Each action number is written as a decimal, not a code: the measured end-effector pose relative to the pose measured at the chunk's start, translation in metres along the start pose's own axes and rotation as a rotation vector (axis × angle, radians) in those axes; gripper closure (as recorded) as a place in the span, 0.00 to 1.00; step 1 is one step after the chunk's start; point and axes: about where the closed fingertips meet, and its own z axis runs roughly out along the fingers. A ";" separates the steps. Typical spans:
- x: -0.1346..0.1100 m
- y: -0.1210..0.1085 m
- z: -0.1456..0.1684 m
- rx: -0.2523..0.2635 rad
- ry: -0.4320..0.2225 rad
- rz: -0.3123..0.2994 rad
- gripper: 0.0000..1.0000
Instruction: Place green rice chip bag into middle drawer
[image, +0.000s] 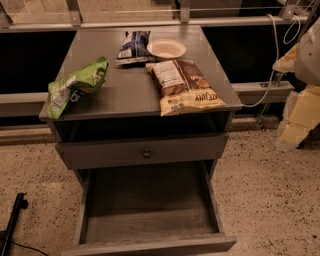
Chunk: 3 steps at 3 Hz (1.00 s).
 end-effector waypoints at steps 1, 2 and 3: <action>0.000 0.000 0.000 0.000 0.000 -0.001 0.00; -0.017 -0.001 0.002 0.010 -0.014 -0.030 0.00; -0.127 0.004 0.028 0.017 -0.076 -0.257 0.00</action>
Offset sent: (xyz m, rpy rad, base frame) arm 0.0104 0.0337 -0.0010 0.0051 -0.0139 0.0655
